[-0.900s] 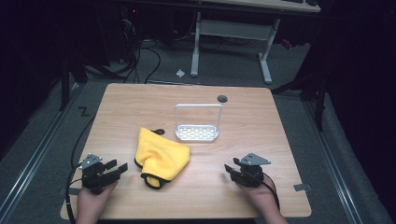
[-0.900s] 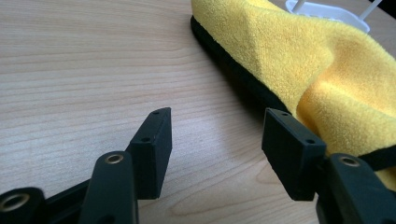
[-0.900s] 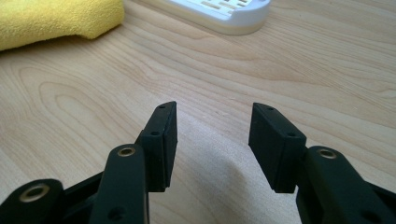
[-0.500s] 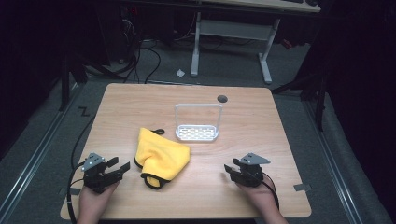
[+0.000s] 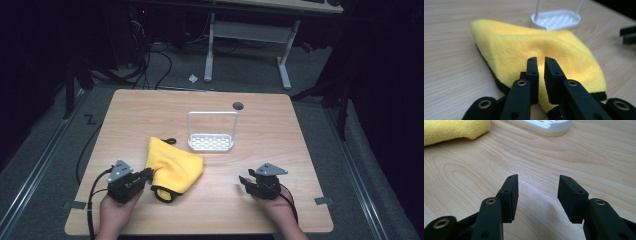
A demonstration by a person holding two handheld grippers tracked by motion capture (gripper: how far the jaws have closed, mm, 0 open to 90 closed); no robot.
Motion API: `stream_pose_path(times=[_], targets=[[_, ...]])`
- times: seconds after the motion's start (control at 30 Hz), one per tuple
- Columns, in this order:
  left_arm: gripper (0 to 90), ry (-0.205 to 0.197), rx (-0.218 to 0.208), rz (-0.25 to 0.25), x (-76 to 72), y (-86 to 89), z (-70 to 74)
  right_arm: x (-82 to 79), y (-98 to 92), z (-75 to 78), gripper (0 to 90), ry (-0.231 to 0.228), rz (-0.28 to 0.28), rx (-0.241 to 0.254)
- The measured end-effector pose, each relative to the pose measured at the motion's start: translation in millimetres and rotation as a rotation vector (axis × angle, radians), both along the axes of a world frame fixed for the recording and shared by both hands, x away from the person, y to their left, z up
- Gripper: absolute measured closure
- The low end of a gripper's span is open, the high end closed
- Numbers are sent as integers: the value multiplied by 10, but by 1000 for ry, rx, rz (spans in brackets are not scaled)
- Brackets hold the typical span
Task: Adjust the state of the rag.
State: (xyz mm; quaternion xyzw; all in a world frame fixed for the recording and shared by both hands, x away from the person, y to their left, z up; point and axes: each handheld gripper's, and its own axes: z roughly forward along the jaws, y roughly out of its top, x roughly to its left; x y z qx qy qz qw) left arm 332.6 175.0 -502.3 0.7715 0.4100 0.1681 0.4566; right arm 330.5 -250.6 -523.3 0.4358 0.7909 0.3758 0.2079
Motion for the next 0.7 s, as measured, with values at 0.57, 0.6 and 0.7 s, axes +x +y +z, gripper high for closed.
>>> stream_pose_path(times=[0.57,0.6,0.7], targets=[[862,80,94,-67,8,-197,-260,-13,19,-6,518,3,20,-3],[860,83,94,-87,-19,-226,-261,-12,18,-8,518,3,21,-2],[857,83,98,-118,-67,-291,-261,-17,21,-8,518,4,21,-1]])
